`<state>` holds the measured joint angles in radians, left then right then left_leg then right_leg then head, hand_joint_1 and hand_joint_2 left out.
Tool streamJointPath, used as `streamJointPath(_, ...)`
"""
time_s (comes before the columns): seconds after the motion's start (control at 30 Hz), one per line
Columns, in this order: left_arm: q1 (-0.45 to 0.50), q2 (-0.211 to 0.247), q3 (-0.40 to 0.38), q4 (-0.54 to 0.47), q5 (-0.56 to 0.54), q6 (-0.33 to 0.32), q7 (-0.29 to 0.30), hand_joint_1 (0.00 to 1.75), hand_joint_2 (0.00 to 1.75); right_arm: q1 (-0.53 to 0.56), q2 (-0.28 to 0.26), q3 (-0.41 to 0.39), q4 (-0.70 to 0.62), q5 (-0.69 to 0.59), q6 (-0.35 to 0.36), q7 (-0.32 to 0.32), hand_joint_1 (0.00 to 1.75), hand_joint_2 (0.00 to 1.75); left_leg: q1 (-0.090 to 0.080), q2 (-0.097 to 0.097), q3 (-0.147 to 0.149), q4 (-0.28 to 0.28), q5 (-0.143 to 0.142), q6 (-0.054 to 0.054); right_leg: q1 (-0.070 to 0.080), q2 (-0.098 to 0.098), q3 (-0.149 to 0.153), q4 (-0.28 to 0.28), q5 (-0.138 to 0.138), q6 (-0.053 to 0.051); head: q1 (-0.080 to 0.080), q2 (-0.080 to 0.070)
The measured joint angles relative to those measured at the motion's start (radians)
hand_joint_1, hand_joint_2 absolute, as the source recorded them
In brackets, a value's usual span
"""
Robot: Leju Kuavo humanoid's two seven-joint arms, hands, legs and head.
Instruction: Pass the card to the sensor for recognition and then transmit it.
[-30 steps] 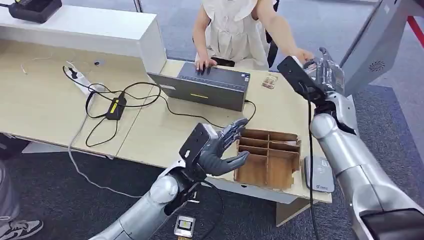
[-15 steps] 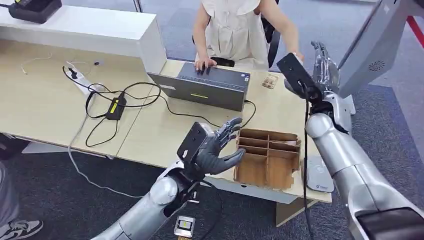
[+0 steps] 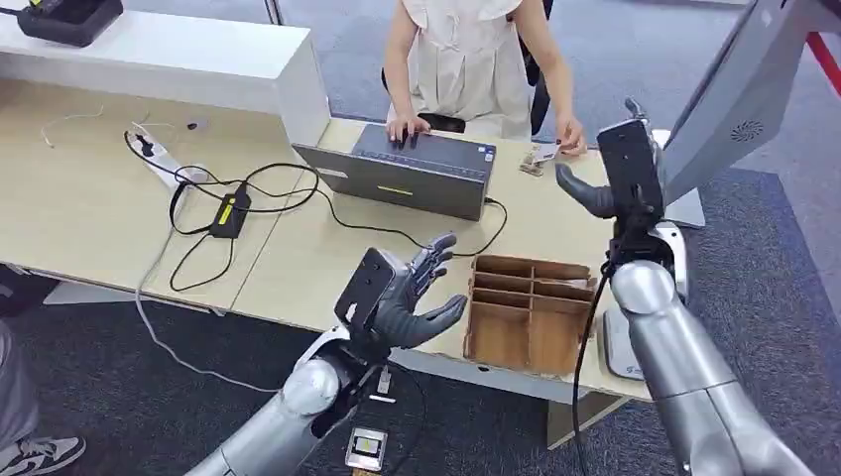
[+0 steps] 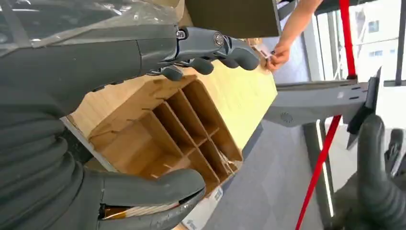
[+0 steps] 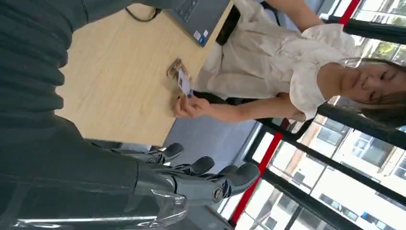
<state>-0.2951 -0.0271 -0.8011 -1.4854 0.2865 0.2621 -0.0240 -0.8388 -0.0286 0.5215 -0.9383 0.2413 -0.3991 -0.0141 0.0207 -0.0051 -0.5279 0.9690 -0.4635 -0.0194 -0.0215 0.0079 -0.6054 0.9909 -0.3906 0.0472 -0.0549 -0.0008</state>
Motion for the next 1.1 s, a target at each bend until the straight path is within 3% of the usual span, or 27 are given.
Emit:
streamJointPath(0.13,0.016,0.008,0.011,-0.015,-0.013,0.021,0.000,0.00,1.75,0.110,-0.023,-0.021,-0.140,-0.110,0.025,0.014,0.00,1.75,0.000,0.000,0.000,0.000,0.000,0.000,0.000,0.000,0.000,0.000,0.000,0.000,0.000,0.000)
streamJointPath(0.27,0.030,0.016,0.028,-0.032,-0.029,0.017,0.007,0.00,1.75,0.222,-0.047,-0.034,-0.258,-0.080,0.025,0.035,0.00,1.75,0.000,0.000,0.000,0.000,0.000,0.000,0.000,0.000,0.000,0.000,0.000,0.000,0.000,0.000)
streamJointPath(0.47,0.032,0.018,0.039,-0.040,-0.036,-0.017,0.008,0.00,1.75,0.334,-0.092,-0.049,-0.393,0.183,0.025,0.062,0.00,1.75,0.000,0.001,0.000,0.000,0.000,0.000,0.000,0.000,0.000,-0.001,0.000,0.000,0.000,0.000)
streamJointPath(0.63,0.030,0.018,0.040,-0.040,-0.031,-0.035,-0.011,0.00,1.75,0.388,-0.127,-0.058,-0.465,0.428,0.077,0.079,0.00,1.75,0.000,0.001,0.000,0.000,0.000,0.000,0.000,0.001,0.000,-0.001,0.000,0.000,0.000,0.000)
streamJointPath(0.97,0.016,0.005,0.044,-0.038,-0.022,-0.052,-0.037,0.00,1.75,0.433,-0.175,-0.052,-0.520,0.674,0.210,0.144,0.00,1.75,0.000,0.001,0.000,0.000,0.000,0.000,0.000,0.001,0.000,-0.001,0.000,0.000,0.000,0.000)
streamJointPath(1.1,0.013,0.005,0.051,-0.048,-0.014,-0.032,-0.030,0.00,1.75,0.443,-0.183,-0.045,-0.520,0.718,0.247,0.162,0.00,1.75,0.000,0.001,0.000,0.000,0.000,0.000,0.000,0.001,0.000,-0.001,0.000,0.000,0.000,0.000)
